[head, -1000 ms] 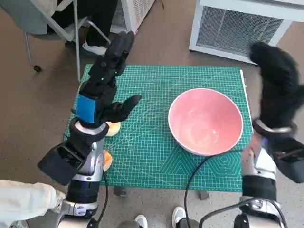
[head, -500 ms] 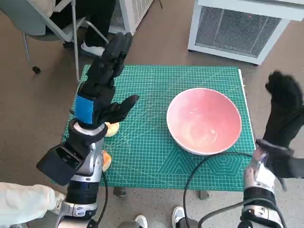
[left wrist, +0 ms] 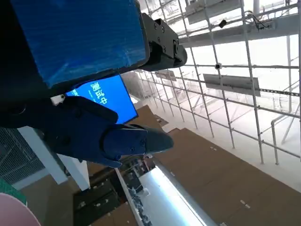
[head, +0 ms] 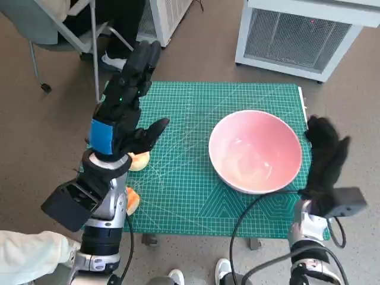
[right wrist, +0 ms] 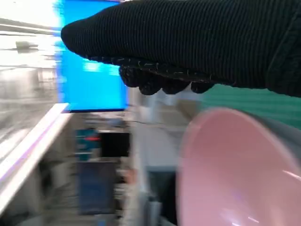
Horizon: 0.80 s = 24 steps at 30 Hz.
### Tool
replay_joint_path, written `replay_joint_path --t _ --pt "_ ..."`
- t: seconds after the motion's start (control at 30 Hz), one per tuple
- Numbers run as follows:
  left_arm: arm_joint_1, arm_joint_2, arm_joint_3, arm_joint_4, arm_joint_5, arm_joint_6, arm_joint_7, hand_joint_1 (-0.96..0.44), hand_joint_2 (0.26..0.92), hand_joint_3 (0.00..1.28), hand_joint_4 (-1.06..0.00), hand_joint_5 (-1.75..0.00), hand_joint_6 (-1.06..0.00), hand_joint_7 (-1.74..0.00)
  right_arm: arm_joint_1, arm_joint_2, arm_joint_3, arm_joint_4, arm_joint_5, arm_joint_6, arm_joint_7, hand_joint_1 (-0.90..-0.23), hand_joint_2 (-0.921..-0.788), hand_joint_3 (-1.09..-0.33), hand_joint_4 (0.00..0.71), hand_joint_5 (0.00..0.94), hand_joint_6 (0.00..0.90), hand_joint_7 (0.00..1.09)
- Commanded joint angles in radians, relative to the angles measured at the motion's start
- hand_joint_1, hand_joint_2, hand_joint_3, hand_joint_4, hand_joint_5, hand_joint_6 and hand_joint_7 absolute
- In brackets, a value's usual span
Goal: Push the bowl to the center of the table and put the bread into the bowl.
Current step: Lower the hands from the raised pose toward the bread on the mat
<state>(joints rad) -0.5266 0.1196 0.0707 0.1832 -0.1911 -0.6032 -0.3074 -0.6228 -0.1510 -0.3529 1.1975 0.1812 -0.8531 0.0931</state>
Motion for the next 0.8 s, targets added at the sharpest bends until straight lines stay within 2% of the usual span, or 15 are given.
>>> replay_joint_path --t 0.03,0.23,0.37,0.63,0.8 --pt "0.01 0.015 0.007 -0.013 0.004 0.005 -0.001 -0.49 0.921 0.27 -0.25 0.0 -0.36 -0.01 -0.036 0.02 -0.022 0.06 0.03 0.075 0.027 -0.474 -0.921 -0.874 0.218 0.003 0.006 0.51" --pt "0.018 0.027 0.014 -0.025 0.014 0.009 0.007 -0.48 0.921 0.27 -0.25 0.0 -0.36 -0.01 -0.073 0.035 -0.018 0.087 0.015 0.129 0.006 -0.48 -0.921 -0.869 0.215 0.001 0.007 0.52" --pt "0.025 0.035 0.019 -0.038 0.023 0.016 0.015 -0.48 0.921 0.27 -0.25 0.0 -0.36 -0.01 -0.105 0.057 -0.026 0.097 0.024 0.168 0.008 -0.484 -0.921 -0.863 0.218 0.002 0.013 0.52" --pt "0.042 0.042 0.023 -0.07 0.044 0.028 0.038 -0.48 0.921 0.27 -0.25 0.0 -0.37 -0.01 -0.153 0.093 -0.032 0.097 0.022 0.181 0.022 -0.508 -0.921 -0.845 0.223 0.004 0.021 0.53" --pt "0.052 0.047 0.027 -0.087 0.052 0.038 0.049 -0.48 0.921 0.27 -0.26 0.0 -0.37 -0.02 -0.182 0.11 -0.039 0.1 0.027 0.187 0.041 -0.531 -0.921 -0.835 0.2 0.0 0.023 0.53"
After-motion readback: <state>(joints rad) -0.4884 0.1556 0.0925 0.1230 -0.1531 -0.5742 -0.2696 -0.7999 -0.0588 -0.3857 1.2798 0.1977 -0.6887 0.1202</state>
